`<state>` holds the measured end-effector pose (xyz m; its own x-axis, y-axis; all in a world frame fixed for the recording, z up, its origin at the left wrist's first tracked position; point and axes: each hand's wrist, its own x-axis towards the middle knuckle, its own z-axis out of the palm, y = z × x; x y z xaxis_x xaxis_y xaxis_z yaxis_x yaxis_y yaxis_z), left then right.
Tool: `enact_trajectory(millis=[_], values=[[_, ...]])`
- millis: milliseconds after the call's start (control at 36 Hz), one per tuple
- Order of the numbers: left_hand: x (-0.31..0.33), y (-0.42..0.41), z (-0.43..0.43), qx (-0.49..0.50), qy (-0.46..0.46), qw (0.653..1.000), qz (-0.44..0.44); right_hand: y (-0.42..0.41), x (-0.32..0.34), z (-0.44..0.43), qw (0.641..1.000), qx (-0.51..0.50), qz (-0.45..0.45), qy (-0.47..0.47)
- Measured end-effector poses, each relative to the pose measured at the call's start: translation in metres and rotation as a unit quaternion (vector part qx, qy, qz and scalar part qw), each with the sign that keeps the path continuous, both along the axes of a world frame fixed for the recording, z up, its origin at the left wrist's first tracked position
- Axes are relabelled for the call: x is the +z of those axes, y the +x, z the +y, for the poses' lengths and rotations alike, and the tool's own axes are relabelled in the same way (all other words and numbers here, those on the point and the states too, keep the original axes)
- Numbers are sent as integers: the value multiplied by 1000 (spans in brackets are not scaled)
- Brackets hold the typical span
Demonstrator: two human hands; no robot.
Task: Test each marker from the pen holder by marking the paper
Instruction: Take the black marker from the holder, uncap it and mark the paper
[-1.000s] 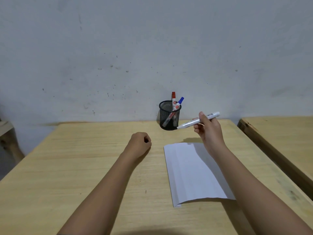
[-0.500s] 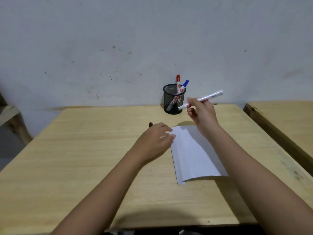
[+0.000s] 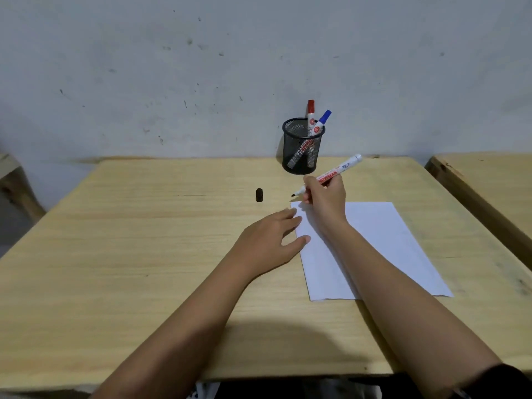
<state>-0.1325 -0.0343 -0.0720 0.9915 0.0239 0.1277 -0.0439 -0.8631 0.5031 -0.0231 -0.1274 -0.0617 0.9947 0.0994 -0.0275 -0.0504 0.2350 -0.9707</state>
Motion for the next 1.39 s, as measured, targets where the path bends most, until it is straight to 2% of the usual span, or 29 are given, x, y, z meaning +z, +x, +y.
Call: enact_trajectory(millis=[333,639,1083,1194,1306,1389], values=[[1,-1,-2,3,13,1000,13,8,-10,7,996,4,-45,-71],[-2,1,0,-1,17,1000,9,11,-14,9,995,17,-62,-80],[-4,4,3,0,11,1000,-2,11,-13,7,986,20,-88,-142],[-4,5,3,0,3,1000,-4,10,-10,4,994,10,-60,-87],[-5,5,4,2,-4,1000,-9,9,-5,-2,999,4,1,36],[-3,5,4,-2,-4,1000,-11,9,-3,-7,995,25,33,90]])
